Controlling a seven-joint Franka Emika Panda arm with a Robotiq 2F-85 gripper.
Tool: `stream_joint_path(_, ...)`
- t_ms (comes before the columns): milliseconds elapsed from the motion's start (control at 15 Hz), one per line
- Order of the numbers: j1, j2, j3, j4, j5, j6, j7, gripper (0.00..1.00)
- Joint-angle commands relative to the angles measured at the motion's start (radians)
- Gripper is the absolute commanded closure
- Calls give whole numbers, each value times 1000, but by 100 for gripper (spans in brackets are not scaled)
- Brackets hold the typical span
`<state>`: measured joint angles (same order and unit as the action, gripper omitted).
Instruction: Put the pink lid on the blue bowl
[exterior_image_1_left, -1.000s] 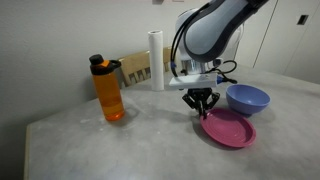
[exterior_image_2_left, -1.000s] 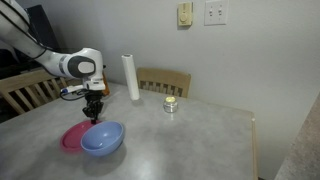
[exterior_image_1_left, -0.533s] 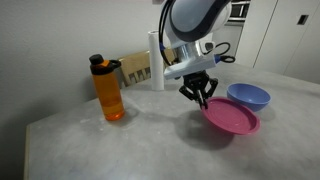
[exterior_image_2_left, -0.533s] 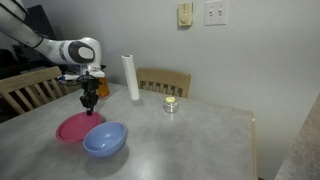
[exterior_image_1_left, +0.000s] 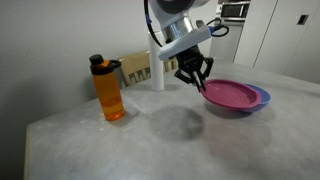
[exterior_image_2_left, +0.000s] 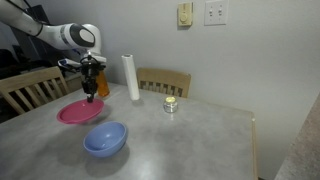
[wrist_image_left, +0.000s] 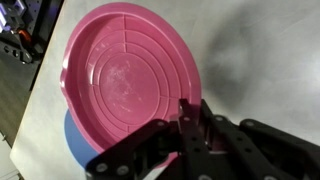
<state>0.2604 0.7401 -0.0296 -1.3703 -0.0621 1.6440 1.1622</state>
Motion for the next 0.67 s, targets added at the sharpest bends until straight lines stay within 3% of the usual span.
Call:
stream_joint_path(0,-6,1,-6,24,-33,-26,-26,97)
stream_joint_path(600,-27,-82,-38,-149,-106,80,-30,97)
